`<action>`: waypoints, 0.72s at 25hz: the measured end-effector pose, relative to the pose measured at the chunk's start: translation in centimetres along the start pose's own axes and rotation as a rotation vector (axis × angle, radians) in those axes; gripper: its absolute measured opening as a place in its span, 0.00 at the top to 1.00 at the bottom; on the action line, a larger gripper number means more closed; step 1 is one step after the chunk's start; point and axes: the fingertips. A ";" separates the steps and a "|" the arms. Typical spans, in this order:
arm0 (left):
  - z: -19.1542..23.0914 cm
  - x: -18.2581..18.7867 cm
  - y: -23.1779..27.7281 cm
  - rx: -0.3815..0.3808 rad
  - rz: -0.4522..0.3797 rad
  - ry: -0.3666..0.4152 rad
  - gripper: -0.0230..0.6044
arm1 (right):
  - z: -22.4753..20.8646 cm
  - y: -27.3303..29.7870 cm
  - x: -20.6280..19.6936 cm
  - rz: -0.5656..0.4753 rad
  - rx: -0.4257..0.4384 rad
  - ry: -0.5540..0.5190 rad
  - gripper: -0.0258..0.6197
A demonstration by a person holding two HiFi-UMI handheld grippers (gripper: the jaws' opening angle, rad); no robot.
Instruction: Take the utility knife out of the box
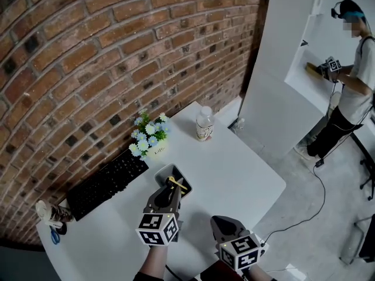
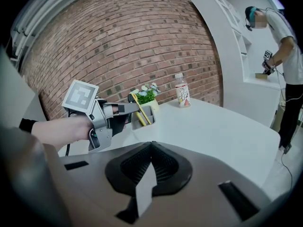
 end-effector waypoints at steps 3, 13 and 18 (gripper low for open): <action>-0.5 0.4 -0.1 0.001 -0.002 0.063 0.86 | 0.1 -0.3 0.1 -0.008 -0.005 -0.005 0.95; -2.4 2.9 -1.7 -0.016 -0.068 0.167 0.86 | 1.0 -1.9 0.2 -0.031 -0.021 -0.004 0.95; -3.4 4.1 -3.1 -0.030 -0.101 0.183 0.86 | 1.4 -3.0 0.3 -0.050 -0.044 -0.006 0.95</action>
Point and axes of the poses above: the fingertips, and each gripper's own axes: y forward along the fingers, z to its left, x out of its top, and after that the axes turned 7 degrees about -x, right-handed
